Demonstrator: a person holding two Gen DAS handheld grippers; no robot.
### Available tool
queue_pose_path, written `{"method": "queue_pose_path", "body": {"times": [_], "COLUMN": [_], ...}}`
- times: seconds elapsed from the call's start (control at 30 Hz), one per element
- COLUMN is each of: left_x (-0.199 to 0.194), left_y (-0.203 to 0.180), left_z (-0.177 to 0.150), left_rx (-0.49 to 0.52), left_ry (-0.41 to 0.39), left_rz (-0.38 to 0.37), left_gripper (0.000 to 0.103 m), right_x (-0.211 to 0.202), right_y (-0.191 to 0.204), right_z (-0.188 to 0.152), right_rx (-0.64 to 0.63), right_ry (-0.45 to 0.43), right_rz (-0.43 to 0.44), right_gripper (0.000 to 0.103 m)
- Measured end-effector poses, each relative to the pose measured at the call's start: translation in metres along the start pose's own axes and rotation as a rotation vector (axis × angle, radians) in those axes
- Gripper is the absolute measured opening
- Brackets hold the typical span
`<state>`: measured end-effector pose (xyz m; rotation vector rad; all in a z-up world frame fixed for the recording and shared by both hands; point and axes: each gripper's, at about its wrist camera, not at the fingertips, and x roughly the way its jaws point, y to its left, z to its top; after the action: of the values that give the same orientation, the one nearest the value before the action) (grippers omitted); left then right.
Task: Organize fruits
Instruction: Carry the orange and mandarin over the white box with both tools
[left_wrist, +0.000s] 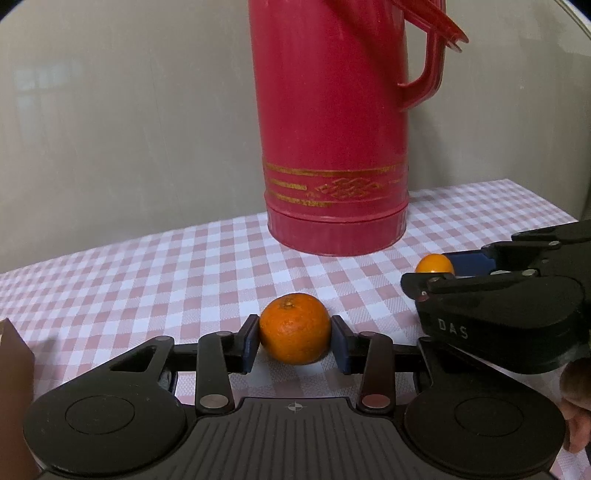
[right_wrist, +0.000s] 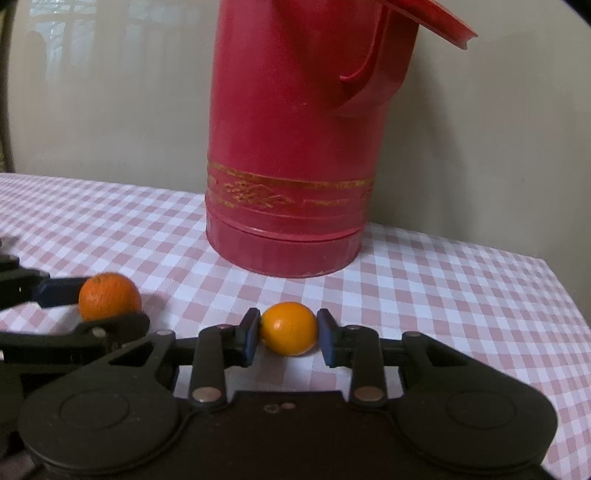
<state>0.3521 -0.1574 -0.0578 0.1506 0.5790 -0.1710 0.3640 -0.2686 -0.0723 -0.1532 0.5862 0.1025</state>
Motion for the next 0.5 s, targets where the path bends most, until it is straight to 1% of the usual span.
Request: {"method": "queue_pose_path", "body": {"times": [0.13,0.27,0.5], "left_x": [-0.008,-0.015,-0.035], "left_y": [0.001,0.001,0.003], "left_z": [-0.004,-0.009,-0.021], "left_rx": [-0.005,-0.014,-0.031], "left_ry": [0.0,0.012,0.018], "left_rz": [-0.002,-0.008,-0.006], "left_gripper": [0.04,0.04,0.04], "right_x": [-0.006,-0.016,-0.037], "right_y": [0.002,0.002,0.011], "right_z": [-0.006,-0.012,-0.024], "right_rx": [-0.008,0.004,-0.015], "right_ry": [0.008,0.019,0.039], "right_rz": [-0.015,-0.01,-0.012], "right_gripper": [0.025,0.024,0.024]}}
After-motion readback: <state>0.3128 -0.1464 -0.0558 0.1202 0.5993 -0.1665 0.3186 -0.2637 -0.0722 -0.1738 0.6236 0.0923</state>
